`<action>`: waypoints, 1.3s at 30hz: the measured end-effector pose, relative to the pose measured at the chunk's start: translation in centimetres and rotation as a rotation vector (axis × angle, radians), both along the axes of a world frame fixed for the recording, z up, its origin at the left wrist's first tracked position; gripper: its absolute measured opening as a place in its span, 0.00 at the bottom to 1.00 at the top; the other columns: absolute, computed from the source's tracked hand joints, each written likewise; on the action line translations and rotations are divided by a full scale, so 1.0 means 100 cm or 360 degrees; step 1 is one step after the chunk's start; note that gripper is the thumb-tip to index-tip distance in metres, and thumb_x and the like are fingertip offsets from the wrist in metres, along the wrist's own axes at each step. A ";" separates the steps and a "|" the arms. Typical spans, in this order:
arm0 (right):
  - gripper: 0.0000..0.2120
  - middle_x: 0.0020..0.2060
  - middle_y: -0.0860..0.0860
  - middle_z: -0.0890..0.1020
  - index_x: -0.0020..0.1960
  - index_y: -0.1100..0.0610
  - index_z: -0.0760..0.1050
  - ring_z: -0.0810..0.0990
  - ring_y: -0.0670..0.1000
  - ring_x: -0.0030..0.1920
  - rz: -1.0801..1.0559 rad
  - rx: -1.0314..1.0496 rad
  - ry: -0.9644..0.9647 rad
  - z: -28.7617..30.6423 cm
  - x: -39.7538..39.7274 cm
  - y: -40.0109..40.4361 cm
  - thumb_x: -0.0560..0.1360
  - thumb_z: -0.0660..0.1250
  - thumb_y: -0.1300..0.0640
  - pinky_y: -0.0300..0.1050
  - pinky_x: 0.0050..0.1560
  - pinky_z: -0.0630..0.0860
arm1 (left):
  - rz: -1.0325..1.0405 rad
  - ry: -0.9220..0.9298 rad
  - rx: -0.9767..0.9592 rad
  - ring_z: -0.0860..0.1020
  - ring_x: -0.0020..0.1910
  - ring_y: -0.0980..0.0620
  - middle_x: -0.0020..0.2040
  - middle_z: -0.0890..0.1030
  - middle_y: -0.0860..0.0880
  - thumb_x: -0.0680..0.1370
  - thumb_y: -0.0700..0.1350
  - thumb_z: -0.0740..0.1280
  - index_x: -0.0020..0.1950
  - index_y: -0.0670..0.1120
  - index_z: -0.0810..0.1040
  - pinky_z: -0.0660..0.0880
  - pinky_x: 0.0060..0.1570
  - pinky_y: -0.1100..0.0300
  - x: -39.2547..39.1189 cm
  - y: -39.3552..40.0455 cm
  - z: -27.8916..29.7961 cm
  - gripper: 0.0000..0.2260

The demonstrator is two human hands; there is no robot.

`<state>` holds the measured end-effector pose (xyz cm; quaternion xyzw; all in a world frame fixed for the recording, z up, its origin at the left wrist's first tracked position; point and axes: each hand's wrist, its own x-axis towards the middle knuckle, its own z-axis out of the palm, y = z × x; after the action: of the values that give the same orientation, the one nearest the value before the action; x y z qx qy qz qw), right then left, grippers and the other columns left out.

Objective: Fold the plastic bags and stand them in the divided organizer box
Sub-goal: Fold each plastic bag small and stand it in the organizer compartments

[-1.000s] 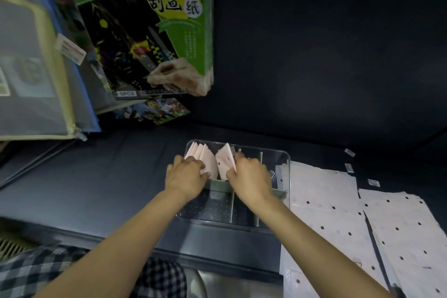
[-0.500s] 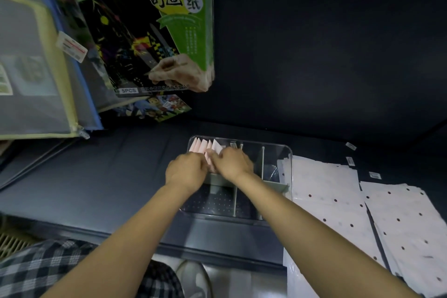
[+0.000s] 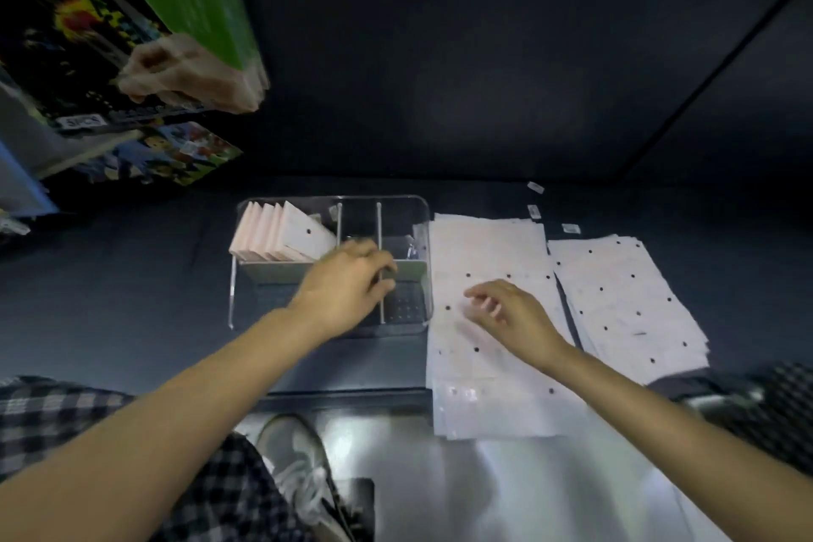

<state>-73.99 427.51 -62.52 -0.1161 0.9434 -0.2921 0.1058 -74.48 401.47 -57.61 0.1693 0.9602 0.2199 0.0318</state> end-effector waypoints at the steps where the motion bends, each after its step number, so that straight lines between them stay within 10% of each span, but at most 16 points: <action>1: 0.18 0.53 0.47 0.77 0.61 0.51 0.74 0.76 0.48 0.52 -0.0014 0.0115 -0.0072 -0.010 0.014 0.026 0.74 0.69 0.49 0.42 0.53 0.73 | -0.0140 -0.0083 -0.0008 0.72 0.58 0.48 0.56 0.76 0.48 0.78 0.48 0.64 0.58 0.48 0.77 0.72 0.54 0.53 0.008 0.017 -0.007 0.10; 6: 0.41 0.74 0.44 0.56 0.76 0.48 0.54 0.55 0.46 0.74 0.0274 0.0578 -0.0226 -0.051 0.073 0.112 0.70 0.69 0.39 0.38 0.71 0.54 | -0.0522 -0.0636 -0.0248 0.59 0.74 0.51 0.75 0.62 0.51 0.78 0.51 0.65 0.72 0.51 0.66 0.61 0.69 0.58 0.061 0.085 -0.075 0.23; 10: 0.29 0.74 0.42 0.53 0.71 0.52 0.65 0.54 0.43 0.75 0.0346 0.0481 -0.0099 -0.063 0.078 0.133 0.73 0.70 0.50 0.33 0.71 0.52 | -0.0589 -0.0565 -0.0453 0.41 0.76 0.54 0.78 0.41 0.54 0.76 0.55 0.65 0.78 0.53 0.46 0.40 0.73 0.59 0.081 0.106 -0.109 0.37; 14: 0.08 0.70 0.43 0.68 0.50 0.58 0.77 0.68 0.46 0.70 0.0185 0.0280 0.0071 -0.065 0.072 0.141 0.73 0.71 0.56 0.36 0.63 0.67 | -0.0438 -0.0445 -0.0359 0.44 0.77 0.55 0.78 0.46 0.57 0.76 0.55 0.66 0.76 0.58 0.53 0.39 0.73 0.61 0.081 0.115 -0.116 0.33; 19: 0.16 0.61 0.51 0.77 0.62 0.61 0.76 0.73 0.53 0.65 0.0158 0.0164 -0.0193 -0.061 0.059 0.143 0.76 0.67 0.58 0.45 0.65 0.69 | -0.0382 -0.0355 -0.0383 0.48 0.77 0.55 0.77 0.51 0.58 0.75 0.51 0.68 0.74 0.58 0.59 0.45 0.73 0.60 0.082 0.116 -0.116 0.30; 25: 0.05 0.48 0.48 0.82 0.45 0.53 0.76 0.79 0.46 0.53 -0.0021 -0.0288 -0.0718 -0.027 0.032 0.141 0.77 0.65 0.60 0.35 0.56 0.71 | -0.0405 -0.0426 -0.0309 0.54 0.75 0.55 0.75 0.59 0.59 0.72 0.56 0.70 0.72 0.58 0.65 0.49 0.70 0.60 0.077 0.116 -0.111 0.30; 29: 0.05 0.45 0.47 0.78 0.44 0.54 0.75 0.74 0.45 0.47 -0.0027 -0.0382 -0.0977 0.000 0.006 0.140 0.78 0.63 0.57 0.38 0.52 0.68 | -0.0094 -0.0563 0.0335 0.79 0.54 0.50 0.50 0.83 0.50 0.76 0.45 0.68 0.49 0.49 0.82 0.73 0.57 0.56 0.065 0.116 -0.090 0.05; 33: 0.05 0.43 0.47 0.76 0.44 0.56 0.75 0.73 0.43 0.44 -0.0108 -0.0582 -0.1189 0.004 -0.021 0.140 0.78 0.64 0.57 0.36 0.46 0.67 | 0.0287 -0.0440 0.0790 0.74 0.38 0.65 0.50 0.81 0.58 0.76 0.45 0.68 0.54 0.55 0.78 0.72 0.43 0.62 0.055 0.122 -0.071 0.08; 39: 0.04 0.40 0.52 0.77 0.46 0.56 0.77 0.74 0.49 0.38 -0.0453 -0.0675 -0.1321 -0.011 -0.055 0.129 0.78 0.64 0.56 0.41 0.40 0.71 | 0.0139 0.0397 0.0404 0.64 0.72 0.47 0.71 0.68 0.45 0.75 0.45 0.70 0.71 0.45 0.67 0.64 0.69 0.49 0.052 0.129 -0.072 0.26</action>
<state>-79.51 440.42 -63.59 0.1215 0.7477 -0.5111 0.4062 -69.30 414.37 -64.83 0.1560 0.9277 0.3178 -0.1188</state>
